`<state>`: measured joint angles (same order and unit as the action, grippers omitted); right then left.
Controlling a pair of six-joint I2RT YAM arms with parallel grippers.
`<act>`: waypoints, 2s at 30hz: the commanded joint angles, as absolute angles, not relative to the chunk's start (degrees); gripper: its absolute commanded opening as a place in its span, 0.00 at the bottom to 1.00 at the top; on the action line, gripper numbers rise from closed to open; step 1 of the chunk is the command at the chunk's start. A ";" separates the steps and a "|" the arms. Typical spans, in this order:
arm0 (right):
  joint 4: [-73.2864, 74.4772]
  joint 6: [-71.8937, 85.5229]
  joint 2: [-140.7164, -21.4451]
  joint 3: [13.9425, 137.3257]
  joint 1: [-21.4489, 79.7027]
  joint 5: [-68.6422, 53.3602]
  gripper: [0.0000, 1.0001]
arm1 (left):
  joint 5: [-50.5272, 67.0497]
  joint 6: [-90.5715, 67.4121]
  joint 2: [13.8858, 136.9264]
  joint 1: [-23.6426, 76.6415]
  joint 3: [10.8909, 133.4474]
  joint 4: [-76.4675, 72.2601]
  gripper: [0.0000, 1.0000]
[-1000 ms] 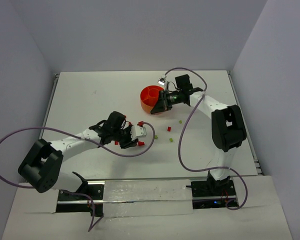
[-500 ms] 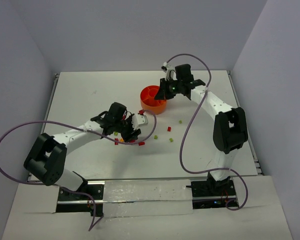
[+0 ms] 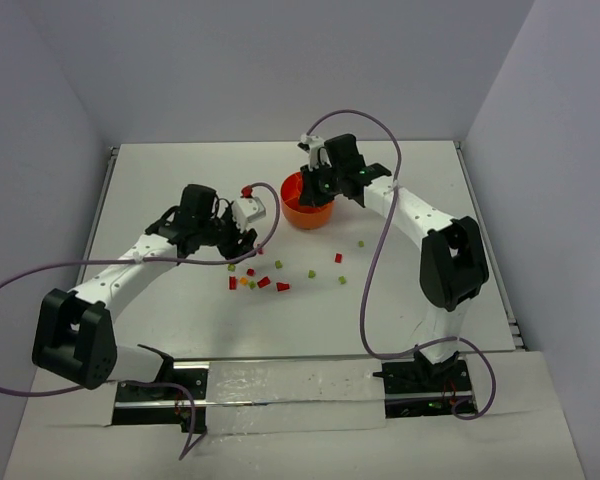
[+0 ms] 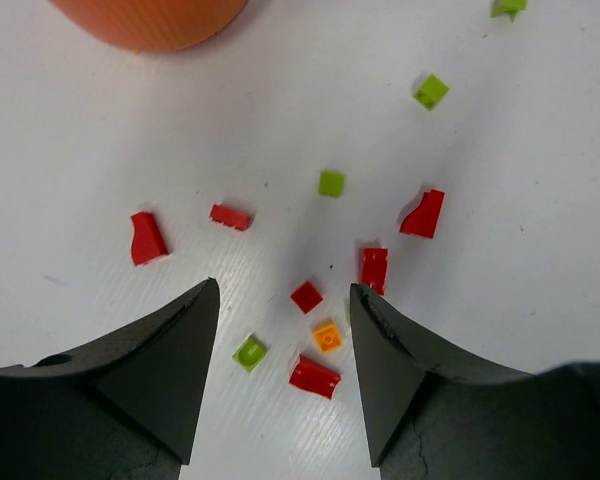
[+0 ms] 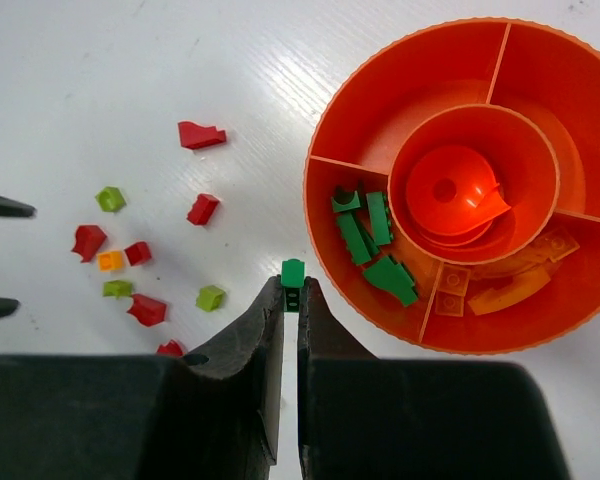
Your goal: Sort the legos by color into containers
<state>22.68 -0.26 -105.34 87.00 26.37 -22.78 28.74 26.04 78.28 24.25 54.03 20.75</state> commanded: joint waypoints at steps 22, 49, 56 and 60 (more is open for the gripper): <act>23.91 -4.21 -109.42 91.23 28.47 -12.57 0.15 | 31.46 35.40 73.04 20.39 45.97 27.60 0.64; 24.79 -4.22 -108.20 91.67 29.01 -11.52 0.45 | 32.95 40.95 77.60 20.39 47.37 25.93 0.66; 24.52 -4.22 -108.54 91.76 29.09 -10.55 0.45 | 33.49 40.78 79.19 20.48 48.69 25.49 0.66; 24.35 -4.13 -108.63 91.92 29.09 -10.38 0.41 | 33.57 40.87 79.11 20.48 48.52 25.32 0.67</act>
